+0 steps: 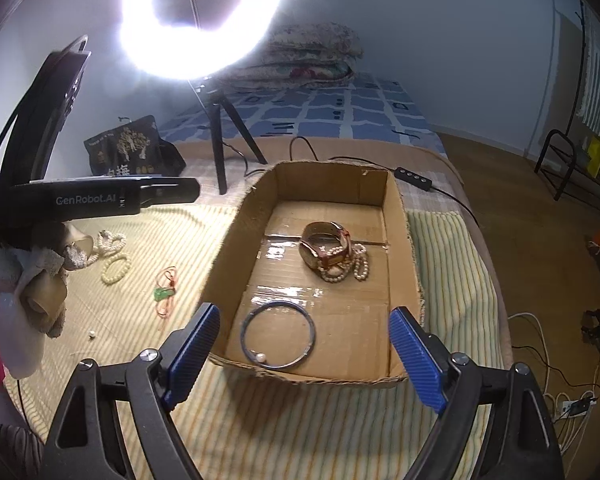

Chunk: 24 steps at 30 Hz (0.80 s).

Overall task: Organize jewelry
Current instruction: 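Move the left tool to the white pearl necklace while the right tool approaches the green pendant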

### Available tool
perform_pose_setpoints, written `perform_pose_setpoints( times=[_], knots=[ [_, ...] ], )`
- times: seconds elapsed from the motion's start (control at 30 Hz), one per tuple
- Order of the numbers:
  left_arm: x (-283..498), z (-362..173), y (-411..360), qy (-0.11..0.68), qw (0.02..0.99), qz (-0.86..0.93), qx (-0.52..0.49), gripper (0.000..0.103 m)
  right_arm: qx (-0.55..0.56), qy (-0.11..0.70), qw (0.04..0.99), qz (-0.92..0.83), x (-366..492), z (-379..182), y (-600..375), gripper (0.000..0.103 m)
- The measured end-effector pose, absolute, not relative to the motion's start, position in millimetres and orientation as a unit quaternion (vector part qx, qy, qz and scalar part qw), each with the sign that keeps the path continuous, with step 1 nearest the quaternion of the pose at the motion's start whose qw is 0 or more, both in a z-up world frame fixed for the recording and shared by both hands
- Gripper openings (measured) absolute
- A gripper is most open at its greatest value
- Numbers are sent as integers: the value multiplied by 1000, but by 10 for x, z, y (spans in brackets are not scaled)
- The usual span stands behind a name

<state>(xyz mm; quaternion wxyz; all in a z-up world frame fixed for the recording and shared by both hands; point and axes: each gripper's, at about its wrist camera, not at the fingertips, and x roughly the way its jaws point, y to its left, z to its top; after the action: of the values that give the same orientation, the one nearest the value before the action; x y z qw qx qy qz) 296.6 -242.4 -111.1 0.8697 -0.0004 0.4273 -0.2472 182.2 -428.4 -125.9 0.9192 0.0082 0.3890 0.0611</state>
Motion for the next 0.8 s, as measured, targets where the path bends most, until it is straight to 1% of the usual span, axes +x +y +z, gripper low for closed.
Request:
perform_pose_setpoints(
  times=[0.27, 0.6, 0.73, 0.8],
  knots=[
    [2986, -1075, -1710, 427, 879, -212, -9, 64, 14, 381, 920, 87, 1770, -1198, -4033, 88],
    [3002, -1184, -676, 437, 887, -151, -22, 64, 3, 386, 913, 131, 1815, -1243, -3561, 87],
    [2983, -1253, -333, 445, 885, -132, -35, 64, -2, 389, 910, 147, 1847, -1270, -3391, 84],
    [2970, -1298, -183, 450, 883, -125, -42, 64, -5, 390, 907, 155, 1870, -1292, -3305, 80]
  ],
)
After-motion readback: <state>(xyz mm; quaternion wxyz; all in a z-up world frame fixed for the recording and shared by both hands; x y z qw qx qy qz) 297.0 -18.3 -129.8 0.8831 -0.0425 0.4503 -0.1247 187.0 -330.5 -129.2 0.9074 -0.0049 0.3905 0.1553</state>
